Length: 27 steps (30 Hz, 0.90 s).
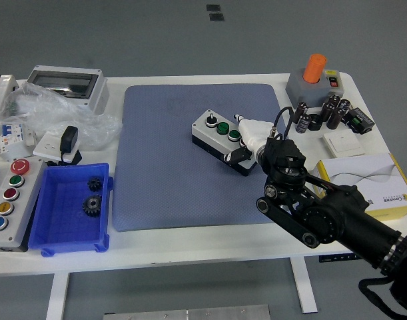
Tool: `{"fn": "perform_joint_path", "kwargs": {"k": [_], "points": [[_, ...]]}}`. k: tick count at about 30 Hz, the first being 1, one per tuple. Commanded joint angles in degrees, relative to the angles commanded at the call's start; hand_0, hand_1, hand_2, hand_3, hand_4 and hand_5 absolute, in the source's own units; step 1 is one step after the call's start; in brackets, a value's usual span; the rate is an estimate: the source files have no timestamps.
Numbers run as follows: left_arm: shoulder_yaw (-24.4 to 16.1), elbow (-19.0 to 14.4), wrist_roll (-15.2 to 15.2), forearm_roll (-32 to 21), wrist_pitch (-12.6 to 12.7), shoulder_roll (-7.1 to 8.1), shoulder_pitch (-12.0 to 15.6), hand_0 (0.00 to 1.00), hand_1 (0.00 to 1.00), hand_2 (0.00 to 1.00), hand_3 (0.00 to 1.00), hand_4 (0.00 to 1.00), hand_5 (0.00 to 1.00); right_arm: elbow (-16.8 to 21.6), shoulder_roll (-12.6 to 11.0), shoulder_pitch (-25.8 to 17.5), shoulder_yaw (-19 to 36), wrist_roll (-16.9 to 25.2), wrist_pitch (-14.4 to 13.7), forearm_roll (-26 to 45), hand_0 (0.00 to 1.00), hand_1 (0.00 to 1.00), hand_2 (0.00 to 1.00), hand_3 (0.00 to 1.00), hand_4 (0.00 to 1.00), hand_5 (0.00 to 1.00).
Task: Pick up the button,place it on the desk,press the button,press the button
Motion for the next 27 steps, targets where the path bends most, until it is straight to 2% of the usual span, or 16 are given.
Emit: {"fn": "perform_joint_path", "kwargs": {"k": [1, 7, 8, 13, 14, 16, 19, 20, 22, 25, 26, 27], "points": [[0.0, 0.0, 0.0, 0.0, 0.0, 0.00, 0.0, 0.596, 0.527, 0.512, 0.603, 0.620, 0.318, 0.0, 0.0, 0.0, -0.1, 0.0, -0.2, -0.1, 0.208, 0.437, 0.518, 0.640, 0.716, 0.224], [0.3, 0.0, -0.1, -0.3, 0.0, -0.02, 0.0, 0.596, 0.527, 0.512, 0.603, 0.620, 0.318, 0.1, -0.1, 0.1, -0.8, 0.0, -1.6, -0.7, 0.208, 0.437, 0.518, 0.640, 0.716, 0.224], [0.3, 0.0, -0.2, -0.3, 0.0, -0.03, 0.0, 0.593, 0.525, 0.512, 0.602, 0.616, 0.317, 0.2, -0.2, 0.1, -0.9, 0.0, -1.7, -0.7, 0.178, 0.408, 0.463, 0.542, 0.607, 0.151], [0.4, 0.0, -0.3, -0.4, 0.0, -0.08, 0.0, 0.593, 0.525, 0.512, 0.602, 0.616, 0.317, 0.8, -0.4, 0.1, -1.5, 0.0, -1.7, -0.7, 0.178, 0.408, 0.463, 0.542, 0.607, 0.151], [0.4, 0.0, -0.3, -0.4, 0.0, -0.09, 0.0, 0.590, 0.528, 0.512, 0.603, 0.614, 0.315, 1.1, -0.6, 0.1, -1.7, 0.0, -1.8, -0.6, 0.173, 0.399, 0.401, 0.431, 0.581, 0.073], [0.4, 0.0, -0.3, -0.5, 0.0, -0.10, -0.1, 0.590, 0.528, 0.512, 0.603, 0.614, 0.315, 1.6, -0.9, 0.1, -1.9, 0.0, -2.2, -0.5, 0.173, 0.399, 0.401, 0.431, 0.581, 0.073], [0.4, 0.0, -0.4, -0.6, 0.0, -0.14, 0.0, 0.590, 0.528, 0.512, 0.603, 0.614, 0.315, 3.3, -2.2, 0.4, -2.6, 0.0, -3.0, -0.2, 0.173, 0.399, 0.401, 0.431, 0.581, 0.073], [0.4, 0.0, -0.4, -0.6, 0.0, -0.14, 0.0, 0.589, 0.528, 0.513, 0.603, 0.614, 0.314, 3.8, -2.6, 0.6, -2.8, 0.0, -3.2, -0.2, 0.169, 0.396, 0.390, 0.417, 0.467, 0.049], [0.5, 0.0, -0.4, -0.6, 0.0, -0.16, 0.1, 0.589, 0.528, 0.513, 0.603, 0.614, 0.314, 5.7, -4.5, 1.4, -3.9, 0.0, -3.3, 0.7, 0.169, 0.396, 0.390, 0.417, 0.467, 0.049], [0.4, 0.0, -0.3, -0.7, 0.0, -0.15, 0.1, 0.589, 0.528, 0.513, 0.603, 0.614, 0.314, 8.3, -7.5, 3.3, -6.0, 2.9, -4.7, 2.4, 0.169, 0.396, 0.390, 0.417, 0.467, 0.049], [0.4, 0.0, -0.3, -0.6, 0.0, -0.16, 0.1, 0.589, 0.528, 0.513, 0.604, 0.613, 0.314, 9.1, -8.7, 4.1, -7.1, 4.3, -5.8, 3.3, 0.174, 0.406, 0.389, 0.451, 0.459, 0.002], [0.4, 0.0, -0.3, -0.6, 0.0, -0.16, 0.1, 0.589, 0.528, 0.513, 0.604, 0.613, 0.314, 9.7, -9.6, 4.7, -8.0, 5.5, -6.7, 4.1, 0.174, 0.406, 0.389, 0.451, 0.459, 0.002]]}}
